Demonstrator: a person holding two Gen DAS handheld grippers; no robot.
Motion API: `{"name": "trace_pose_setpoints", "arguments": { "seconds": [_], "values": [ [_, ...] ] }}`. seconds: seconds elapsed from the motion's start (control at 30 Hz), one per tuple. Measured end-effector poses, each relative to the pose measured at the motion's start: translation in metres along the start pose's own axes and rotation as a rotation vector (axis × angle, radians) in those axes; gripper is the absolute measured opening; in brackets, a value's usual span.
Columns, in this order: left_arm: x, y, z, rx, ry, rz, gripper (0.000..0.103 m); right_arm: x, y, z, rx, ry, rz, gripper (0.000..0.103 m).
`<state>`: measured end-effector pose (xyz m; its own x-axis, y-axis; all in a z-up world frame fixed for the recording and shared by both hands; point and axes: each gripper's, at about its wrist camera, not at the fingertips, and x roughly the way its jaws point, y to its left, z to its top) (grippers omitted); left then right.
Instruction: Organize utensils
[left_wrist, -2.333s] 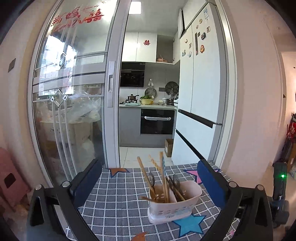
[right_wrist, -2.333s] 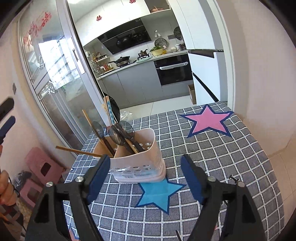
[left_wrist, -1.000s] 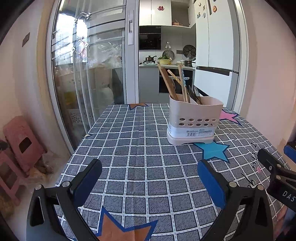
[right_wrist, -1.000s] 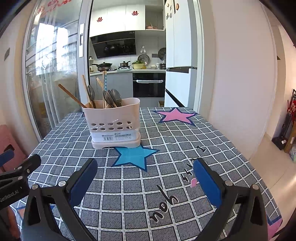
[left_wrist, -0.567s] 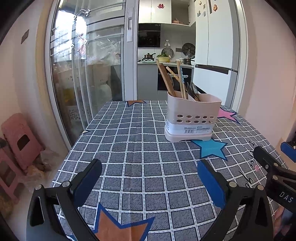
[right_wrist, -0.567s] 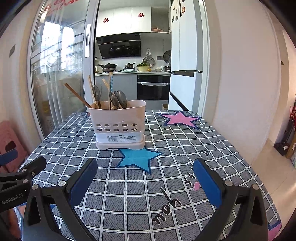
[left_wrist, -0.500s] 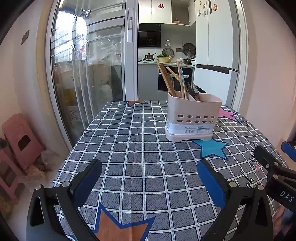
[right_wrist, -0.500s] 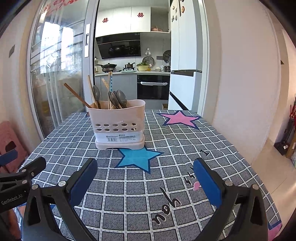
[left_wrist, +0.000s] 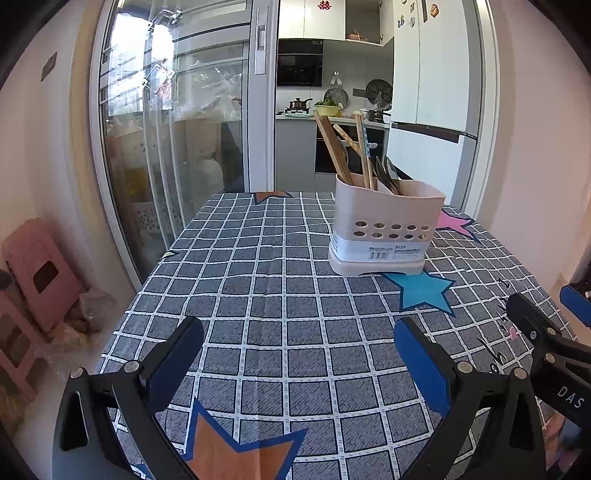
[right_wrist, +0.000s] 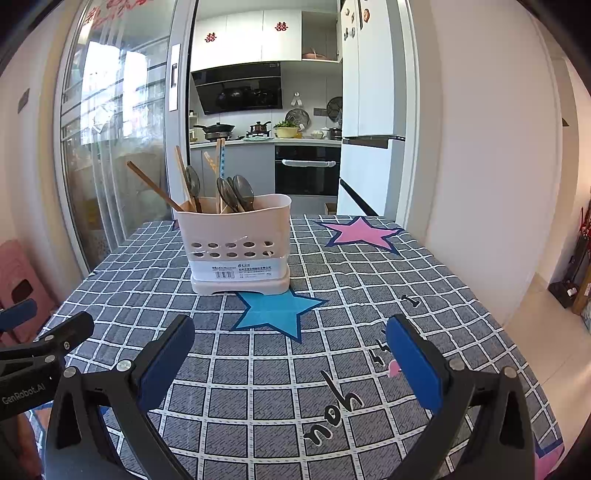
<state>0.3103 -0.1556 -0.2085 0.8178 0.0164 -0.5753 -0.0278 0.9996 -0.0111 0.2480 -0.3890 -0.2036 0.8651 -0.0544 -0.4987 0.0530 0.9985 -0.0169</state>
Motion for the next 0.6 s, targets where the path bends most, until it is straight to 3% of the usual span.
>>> {"name": "trace_pose_setpoints", "arguments": {
  "seconds": [0.6],
  "values": [
    [0.0013,0.0014,0.0015,0.002,0.001,-0.002,0.103,0.003,0.0028,0.0,-0.003,0.016,0.003,0.103]
  ]
}}
